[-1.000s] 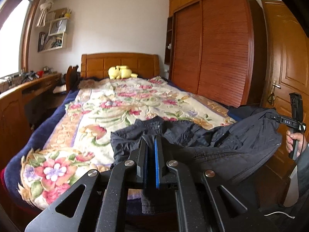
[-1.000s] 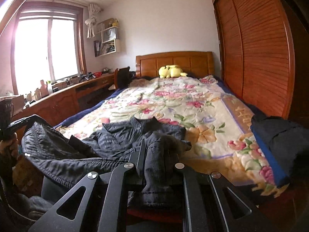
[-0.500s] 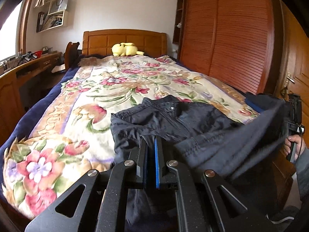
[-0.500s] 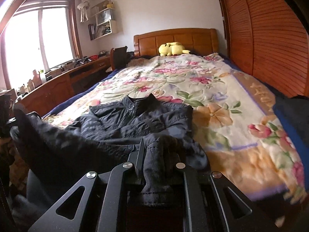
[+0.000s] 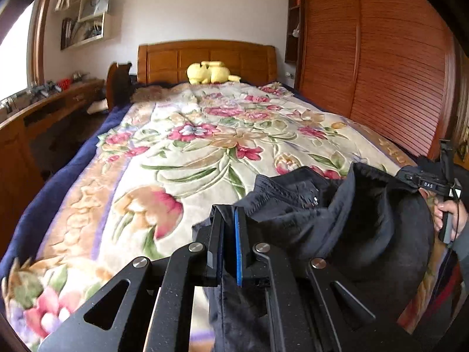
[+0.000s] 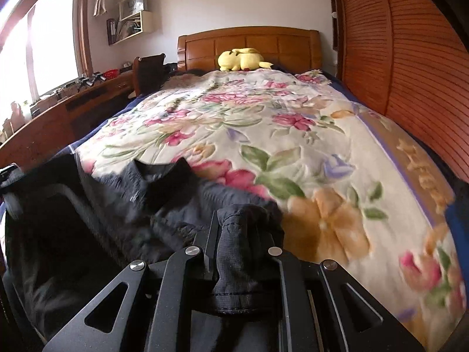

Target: Fold large clothes

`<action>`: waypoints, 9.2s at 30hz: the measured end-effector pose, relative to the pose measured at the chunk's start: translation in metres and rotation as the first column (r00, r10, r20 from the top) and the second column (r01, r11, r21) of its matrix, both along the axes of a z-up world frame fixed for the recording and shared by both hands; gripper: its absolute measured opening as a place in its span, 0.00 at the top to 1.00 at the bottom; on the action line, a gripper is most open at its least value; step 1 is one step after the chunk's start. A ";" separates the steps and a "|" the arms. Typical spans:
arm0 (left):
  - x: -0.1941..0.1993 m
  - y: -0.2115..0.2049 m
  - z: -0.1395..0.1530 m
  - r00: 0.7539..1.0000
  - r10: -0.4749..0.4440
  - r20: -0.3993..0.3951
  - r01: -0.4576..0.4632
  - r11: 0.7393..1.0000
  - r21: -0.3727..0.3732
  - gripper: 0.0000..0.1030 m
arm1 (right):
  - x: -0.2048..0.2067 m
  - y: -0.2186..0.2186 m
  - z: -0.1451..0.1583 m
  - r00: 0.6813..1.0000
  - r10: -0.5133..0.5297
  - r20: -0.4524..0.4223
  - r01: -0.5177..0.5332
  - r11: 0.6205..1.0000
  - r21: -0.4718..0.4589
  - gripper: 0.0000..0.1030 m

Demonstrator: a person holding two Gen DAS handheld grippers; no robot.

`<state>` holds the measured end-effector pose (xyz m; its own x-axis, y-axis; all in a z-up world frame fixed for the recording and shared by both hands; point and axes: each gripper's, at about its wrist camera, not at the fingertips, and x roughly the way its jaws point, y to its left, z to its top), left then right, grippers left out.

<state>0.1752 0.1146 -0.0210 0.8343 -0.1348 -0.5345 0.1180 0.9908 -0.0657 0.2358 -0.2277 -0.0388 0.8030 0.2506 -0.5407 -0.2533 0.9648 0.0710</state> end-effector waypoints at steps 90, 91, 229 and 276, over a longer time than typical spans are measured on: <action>0.020 -0.041 -0.091 0.987 -0.077 -0.140 0.073 0.997 -0.031 0.68 | 0.198 0.075 -0.065 0.949 -0.181 -0.257 0.084 0.934 -0.347 0.36; 0.021 -0.042 -0.092 0.987 -0.076 -0.142 0.072 0.997 -0.030 0.68 | 0.201 0.068 -0.074 0.940 -0.192 -0.283 0.089 0.936 -0.341 0.36; -0.073 -0.006 -0.129 0.937 0.208 -0.280 -0.187 0.977 0.100 0.64 | -0.095 0.132 -0.098 0.972 0.233 -0.034 -0.235 0.969 -0.079 0.40; 0.030 -0.333 -0.013 0.906 -0.398 -0.145 0.412 0.907 0.088 0.90 | -0.151 -0.037 -0.077 0.992 -0.108 0.060 0.103 0.991 0.080 0.40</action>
